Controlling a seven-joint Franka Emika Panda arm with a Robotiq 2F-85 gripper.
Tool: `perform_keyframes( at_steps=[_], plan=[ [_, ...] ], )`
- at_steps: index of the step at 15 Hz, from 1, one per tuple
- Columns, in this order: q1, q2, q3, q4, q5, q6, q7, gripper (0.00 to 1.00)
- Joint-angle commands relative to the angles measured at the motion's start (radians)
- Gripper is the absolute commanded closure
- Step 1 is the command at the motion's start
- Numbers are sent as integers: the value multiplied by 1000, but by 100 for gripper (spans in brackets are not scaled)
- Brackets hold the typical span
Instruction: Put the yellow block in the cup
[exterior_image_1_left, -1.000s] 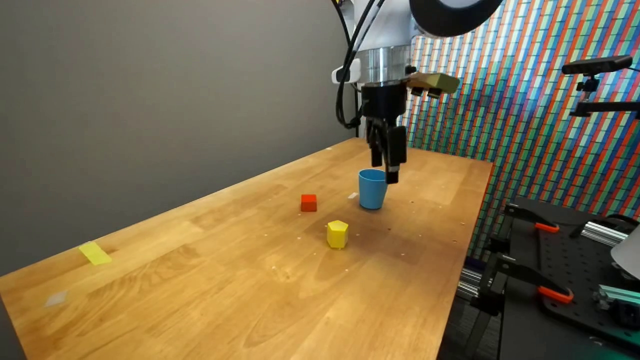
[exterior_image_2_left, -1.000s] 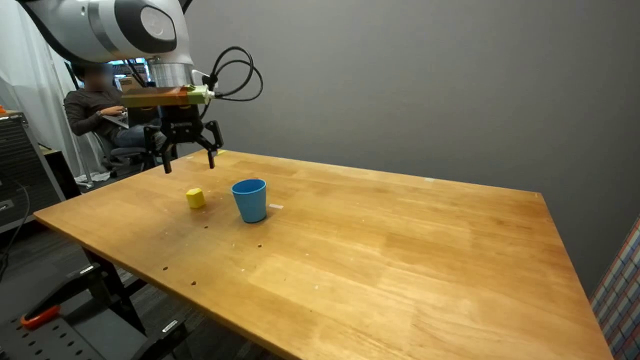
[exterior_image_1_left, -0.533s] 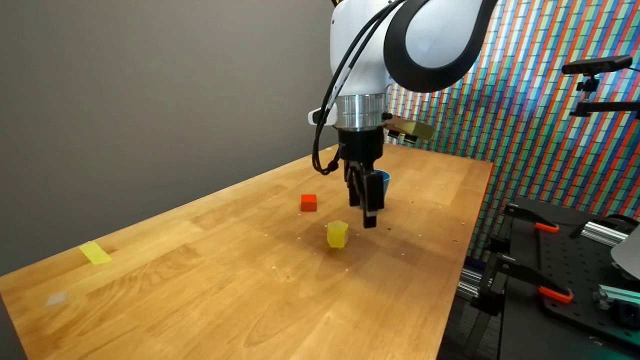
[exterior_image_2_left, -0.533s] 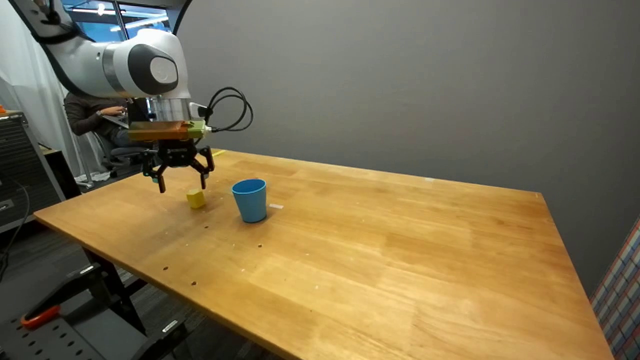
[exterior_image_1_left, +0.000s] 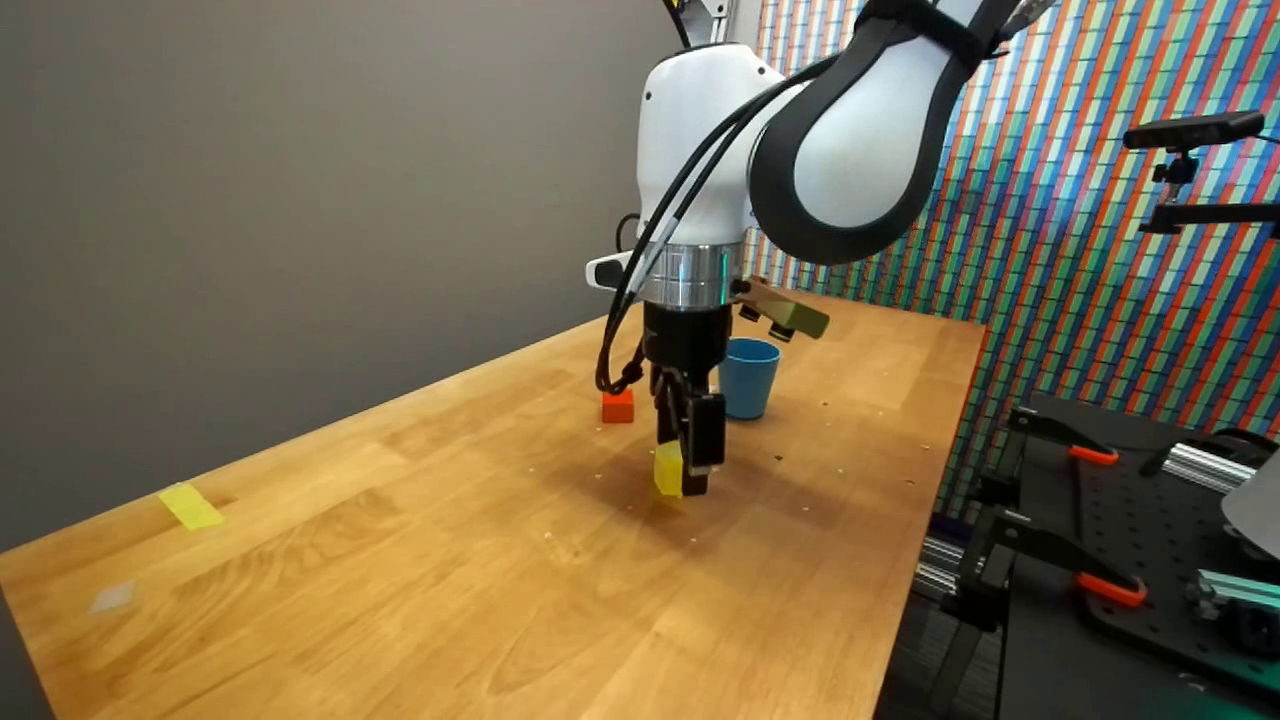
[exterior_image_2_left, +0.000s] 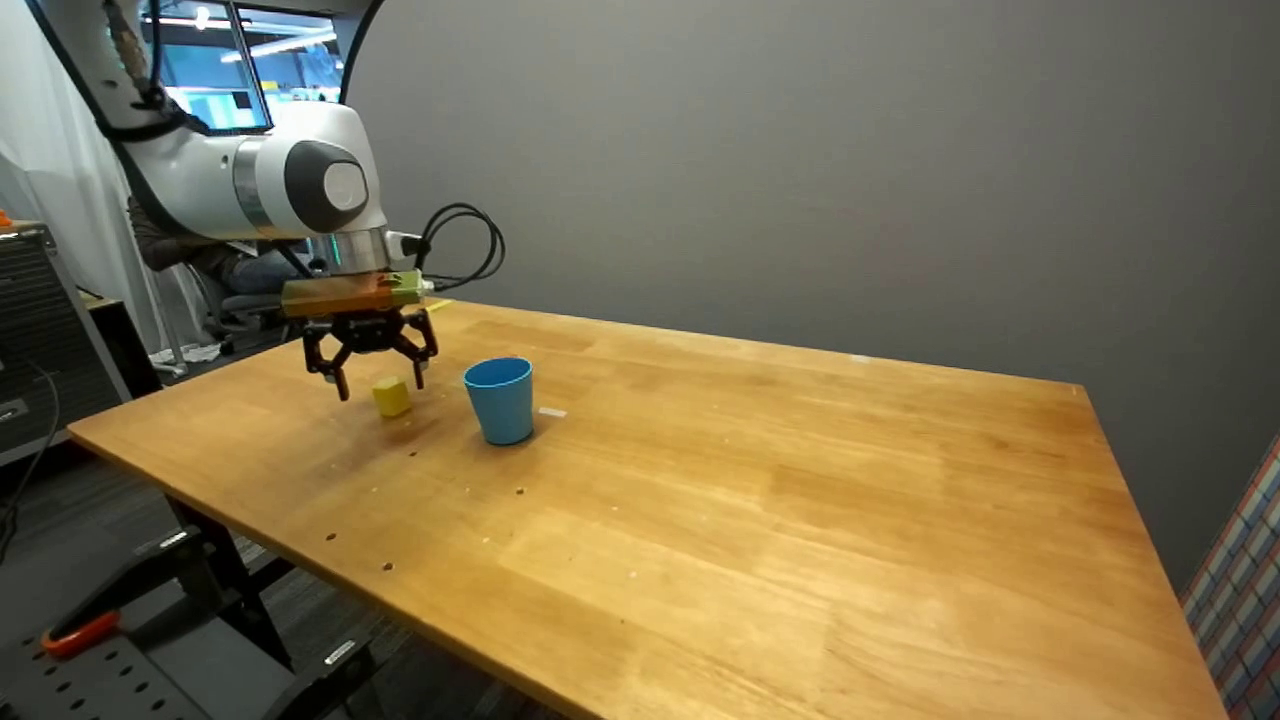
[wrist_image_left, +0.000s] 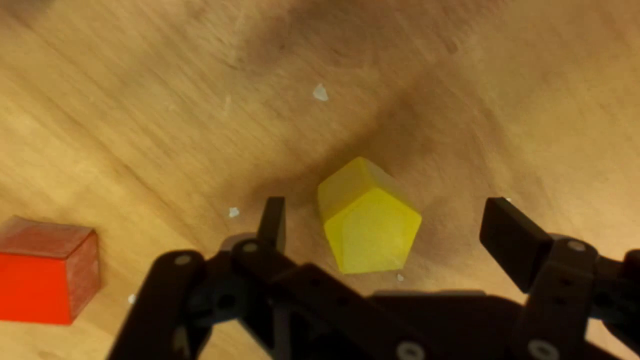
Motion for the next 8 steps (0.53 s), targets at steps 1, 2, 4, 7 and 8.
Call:
perform_keyframes(
  at_steps=[1, 2, 4, 7, 8],
  plan=[
    [52, 45, -72, 35, -107, 76, 86, 27],
    [60, 50, -85, 37, -125, 84, 100, 34],
    [78, 51, -108, 36, -157, 89, 129, 51],
    [99, 32, -131, 32, -191, 62, 163, 73],
    [103, 17, -136, 26, -197, 52, 173, 81]
  ],
)
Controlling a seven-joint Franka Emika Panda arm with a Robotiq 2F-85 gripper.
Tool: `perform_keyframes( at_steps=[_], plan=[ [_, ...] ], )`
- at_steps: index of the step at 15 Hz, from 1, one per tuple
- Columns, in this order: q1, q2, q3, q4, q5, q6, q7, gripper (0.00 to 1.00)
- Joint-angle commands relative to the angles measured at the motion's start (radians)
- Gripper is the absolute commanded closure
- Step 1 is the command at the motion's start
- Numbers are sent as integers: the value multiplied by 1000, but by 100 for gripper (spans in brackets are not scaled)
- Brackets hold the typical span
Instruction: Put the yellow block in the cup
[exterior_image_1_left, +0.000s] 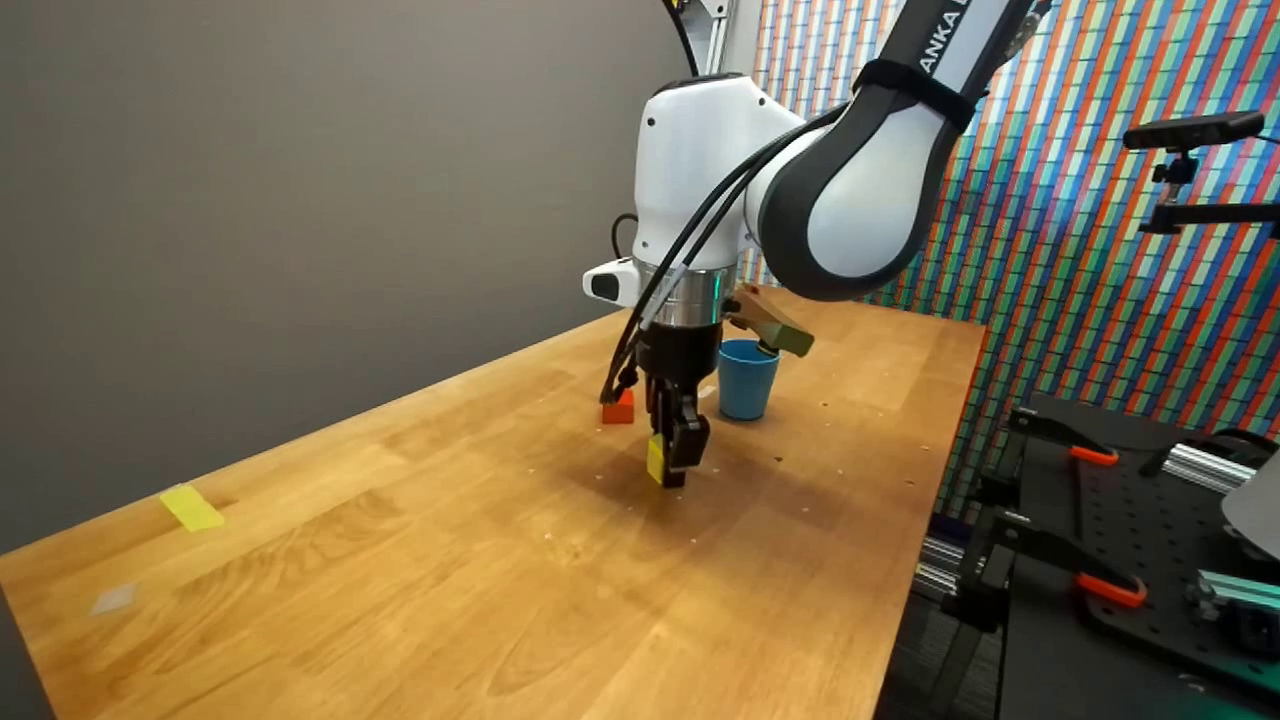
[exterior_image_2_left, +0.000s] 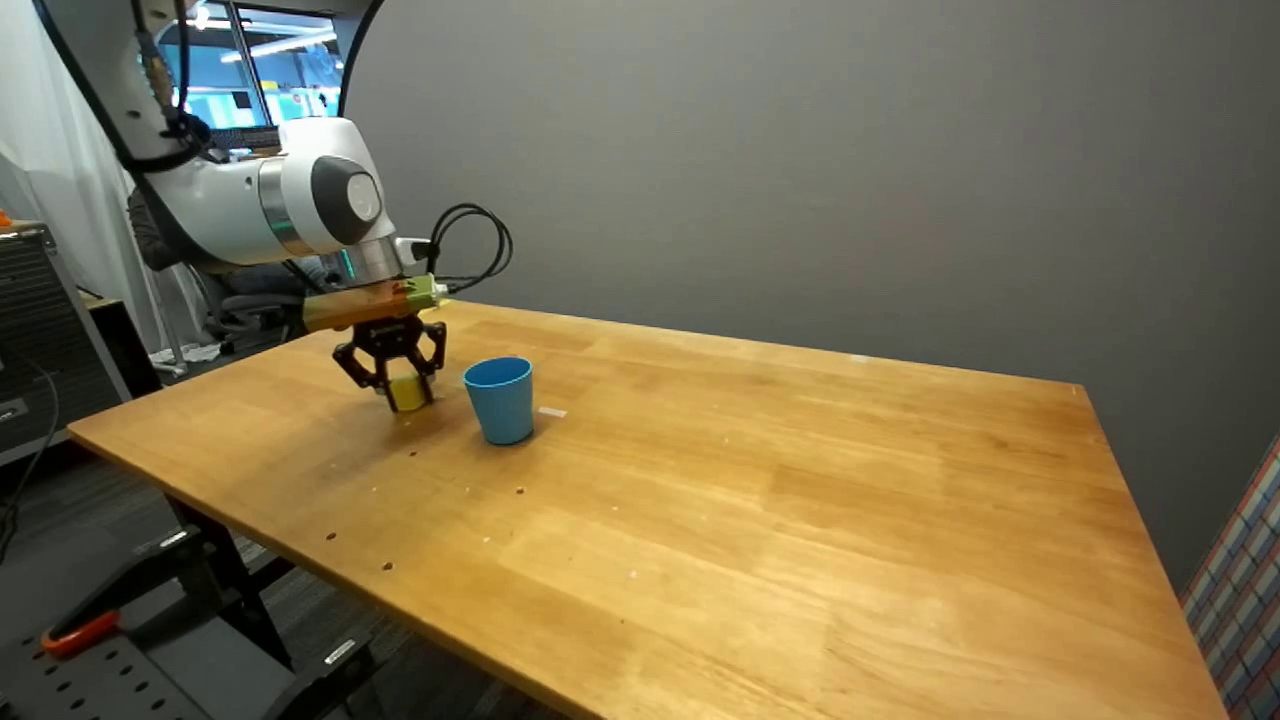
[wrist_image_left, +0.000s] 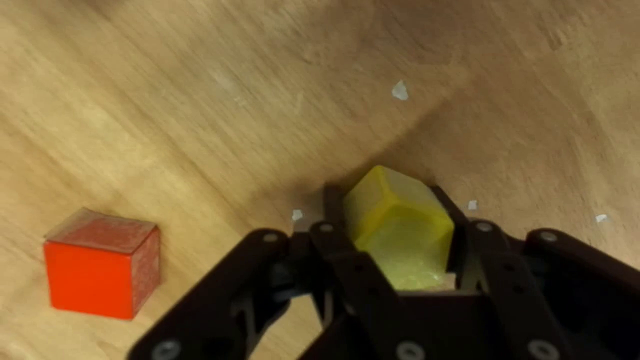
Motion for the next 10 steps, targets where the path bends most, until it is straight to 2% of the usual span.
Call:
perform_keyframes(
  at_steps=[1, 4, 6, 8, 10],
  plan=[
    [20, -53, -28, -8, -40, -38, 47, 82],
    [39, -183, -105, -58, -99, -52, 126, 82],
    [52, -274, -179, -81, -198, -78, 207, 82],
    [22, -357, -213, -93, -288, -153, 279, 82],
    [-32, -408, -203, -101, -331, -230, 317, 82]
  ],
)
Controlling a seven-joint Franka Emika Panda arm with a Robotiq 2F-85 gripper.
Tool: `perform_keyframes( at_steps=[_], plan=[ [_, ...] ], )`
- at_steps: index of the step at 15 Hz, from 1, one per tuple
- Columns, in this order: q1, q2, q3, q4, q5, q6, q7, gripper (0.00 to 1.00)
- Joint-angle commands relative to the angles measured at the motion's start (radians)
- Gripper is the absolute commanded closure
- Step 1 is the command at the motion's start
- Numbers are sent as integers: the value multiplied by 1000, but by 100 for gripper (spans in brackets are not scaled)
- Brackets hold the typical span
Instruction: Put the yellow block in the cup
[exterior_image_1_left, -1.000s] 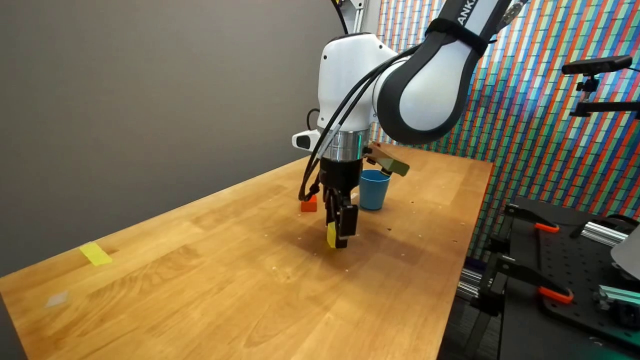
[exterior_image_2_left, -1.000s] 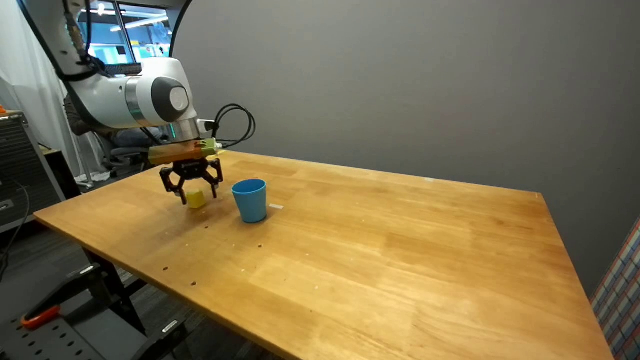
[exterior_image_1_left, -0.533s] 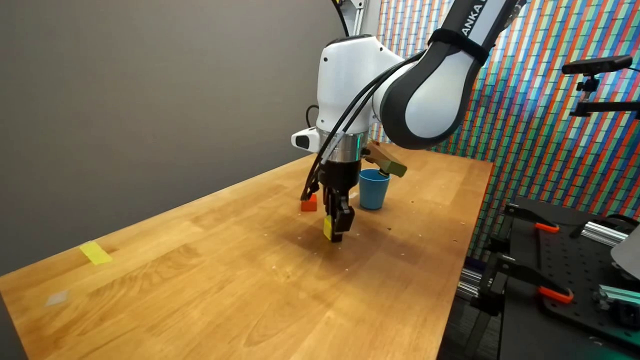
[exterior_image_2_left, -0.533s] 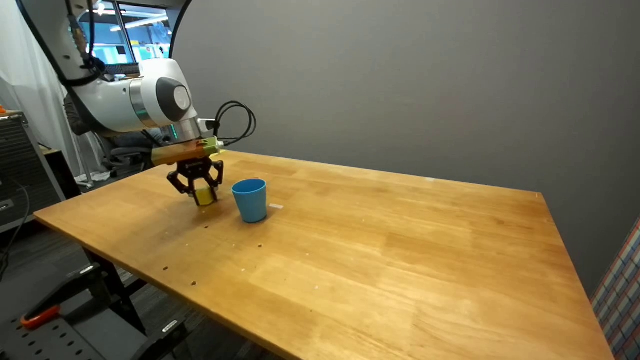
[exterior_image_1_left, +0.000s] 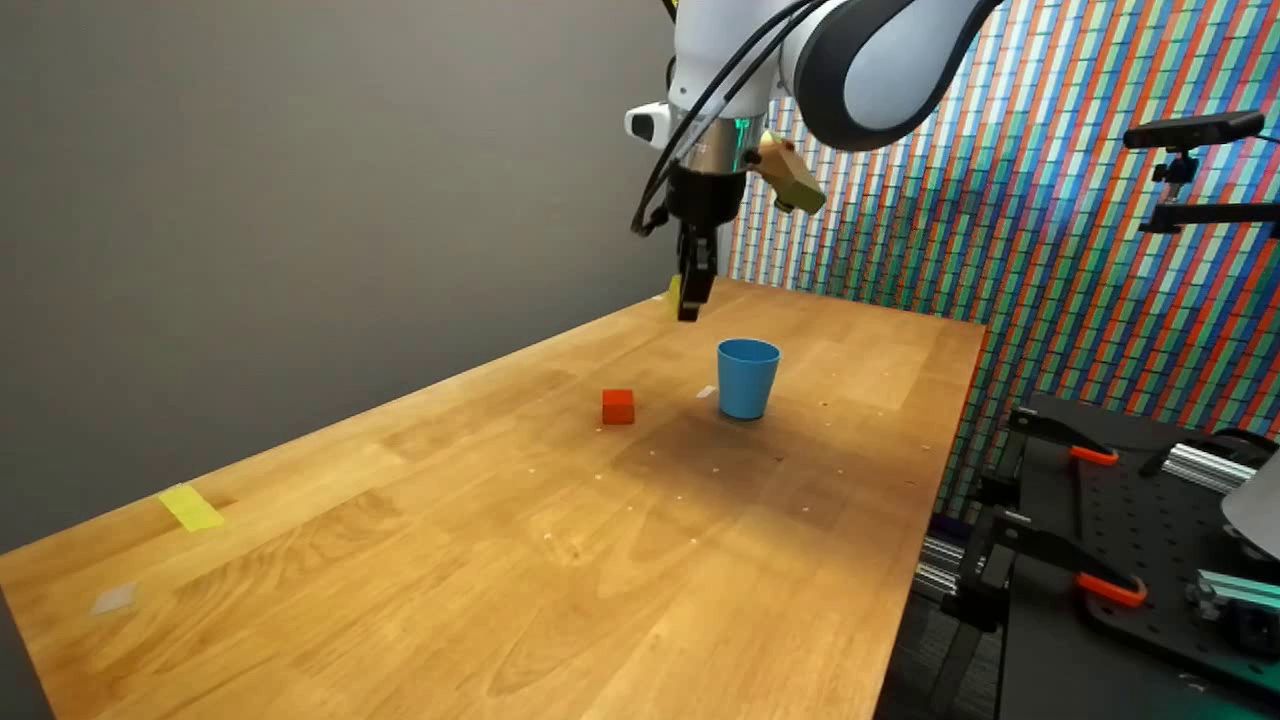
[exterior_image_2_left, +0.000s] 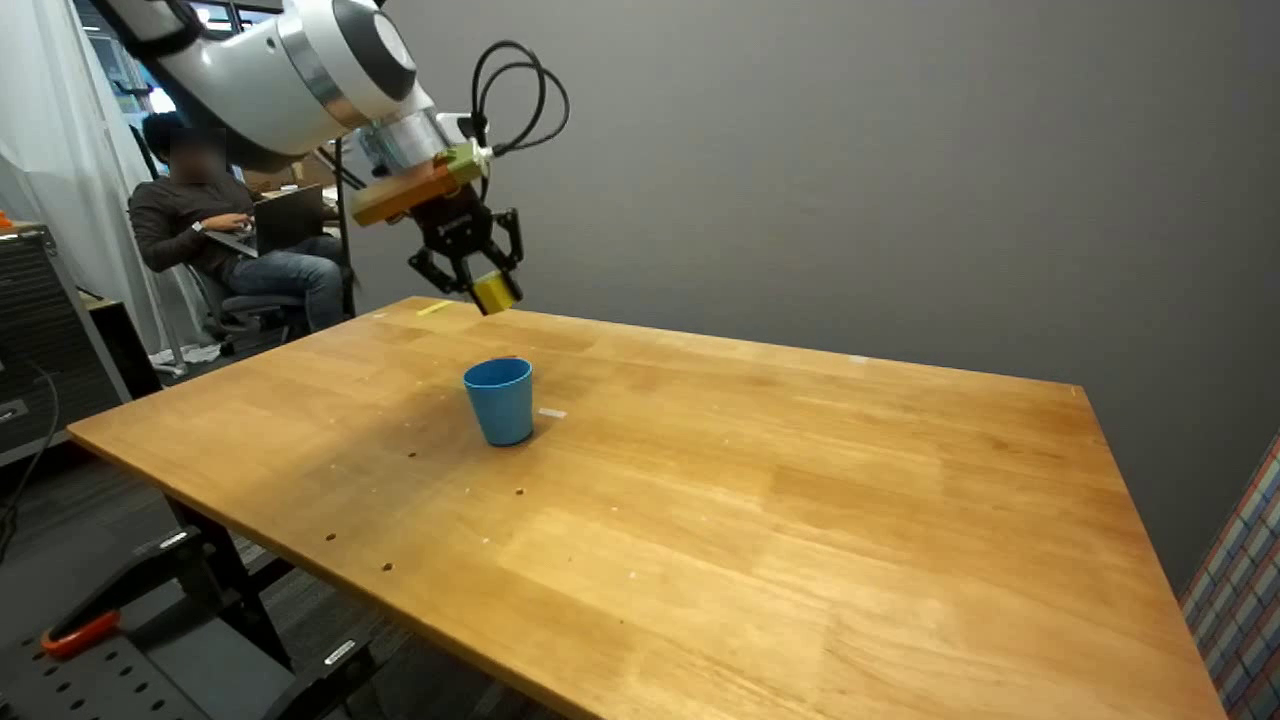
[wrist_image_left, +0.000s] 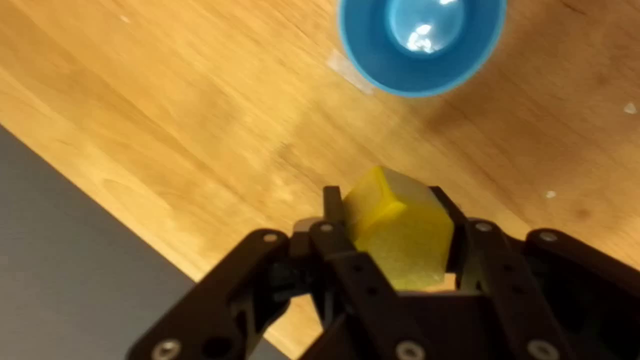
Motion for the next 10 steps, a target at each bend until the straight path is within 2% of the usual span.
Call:
perform_keyframes(
  at_steps=[1, 5, 10],
  plan=[
    [-74, -133, 11, -60, -61, -131, 77, 82],
    [-156, -157, 65, -78, 109, -255, -31, 82],
    [-194, -149, 104, -82, 240, -226, -127, 82]
  ],
)
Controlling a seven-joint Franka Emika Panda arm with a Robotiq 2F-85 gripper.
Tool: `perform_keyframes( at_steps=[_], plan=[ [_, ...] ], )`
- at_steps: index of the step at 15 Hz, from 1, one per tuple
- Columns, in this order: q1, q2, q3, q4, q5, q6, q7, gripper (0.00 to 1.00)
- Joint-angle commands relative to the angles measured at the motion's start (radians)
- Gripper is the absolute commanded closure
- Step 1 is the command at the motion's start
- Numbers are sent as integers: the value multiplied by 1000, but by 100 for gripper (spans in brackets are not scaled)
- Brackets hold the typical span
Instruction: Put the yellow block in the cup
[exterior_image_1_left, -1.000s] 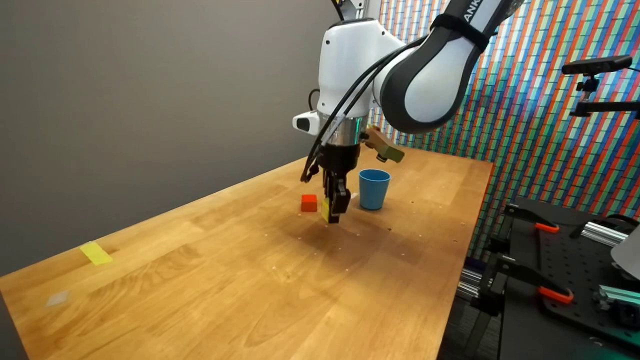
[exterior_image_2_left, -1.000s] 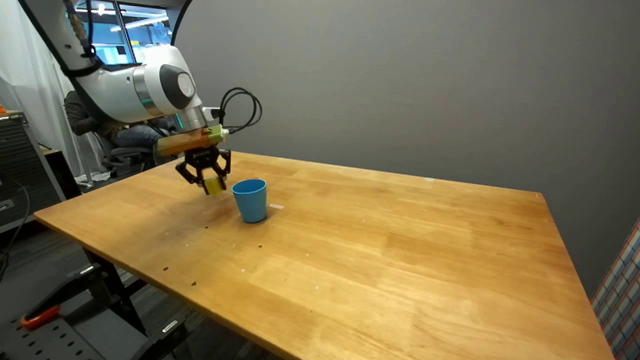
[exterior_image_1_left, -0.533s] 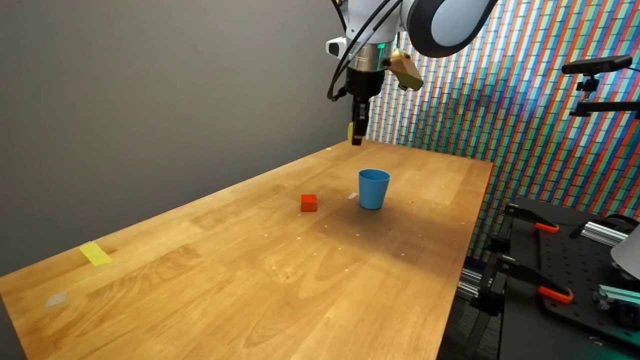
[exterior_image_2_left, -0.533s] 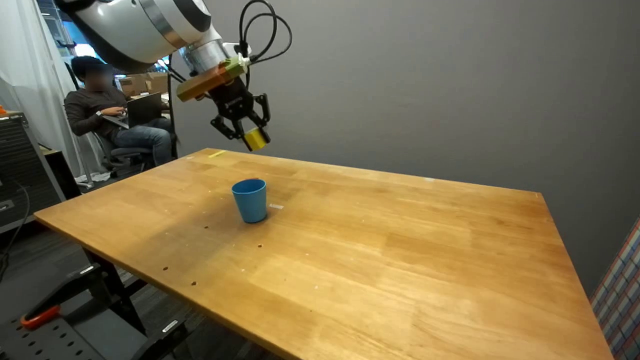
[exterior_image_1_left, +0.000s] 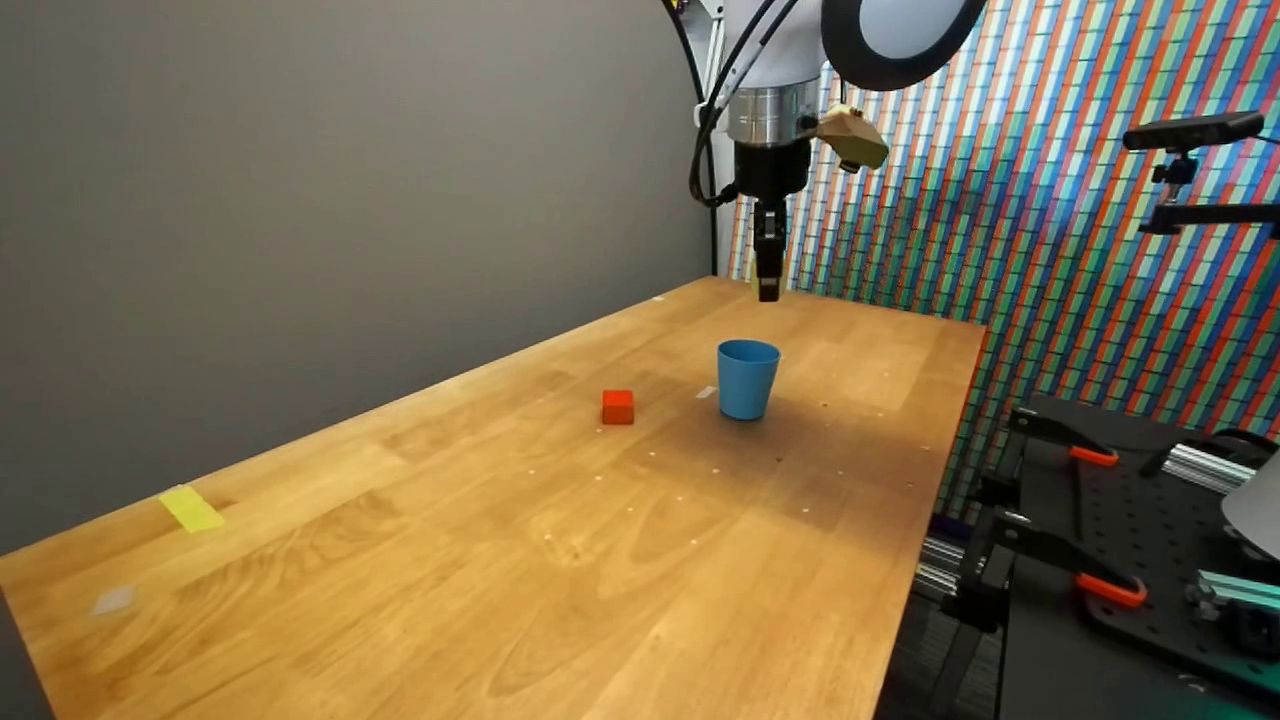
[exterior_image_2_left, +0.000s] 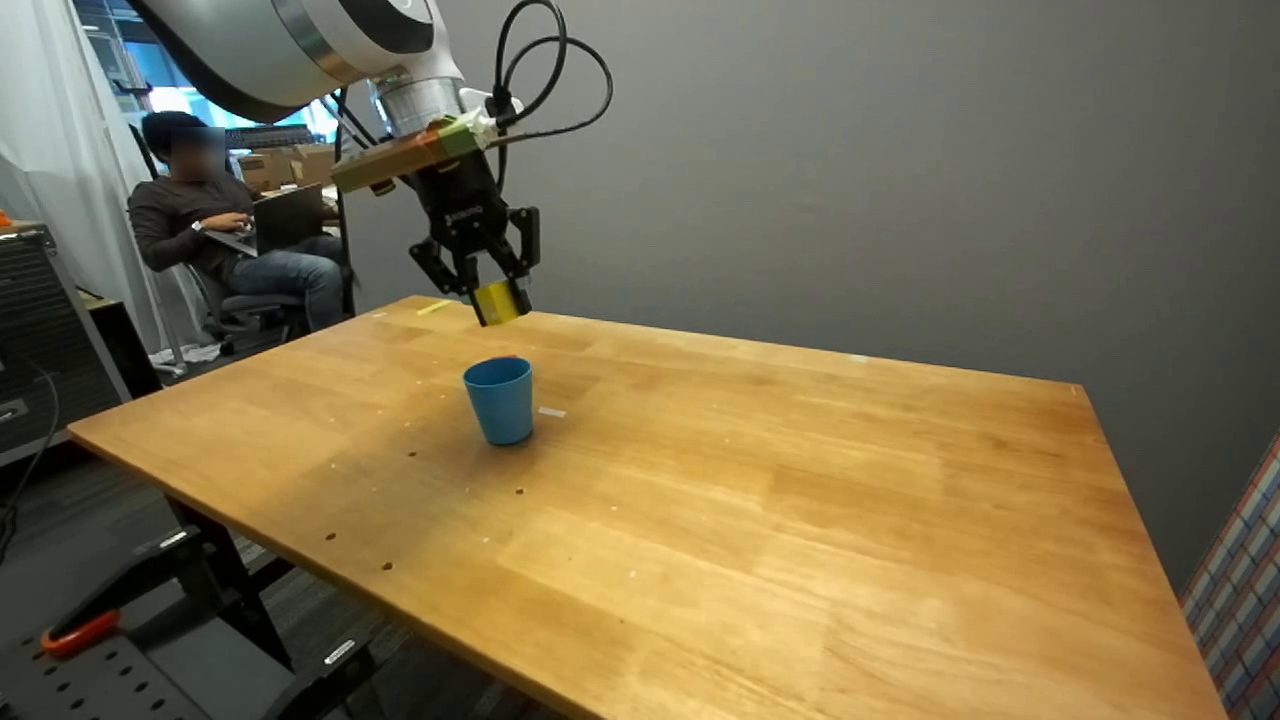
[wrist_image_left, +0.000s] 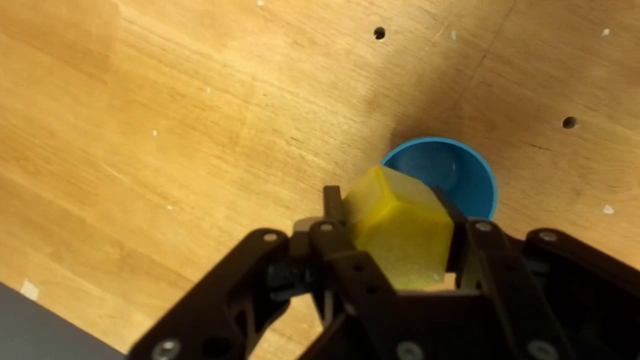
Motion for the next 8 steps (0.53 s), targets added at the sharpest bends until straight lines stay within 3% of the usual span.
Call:
perform_keyframes(
  at_steps=[1, 8],
  plan=[
    [-40, -15, 39, -2, 112, 8, -106, 82],
    [-69, 12, 51, 12, 255, 18, -234, 82]
  ],
)
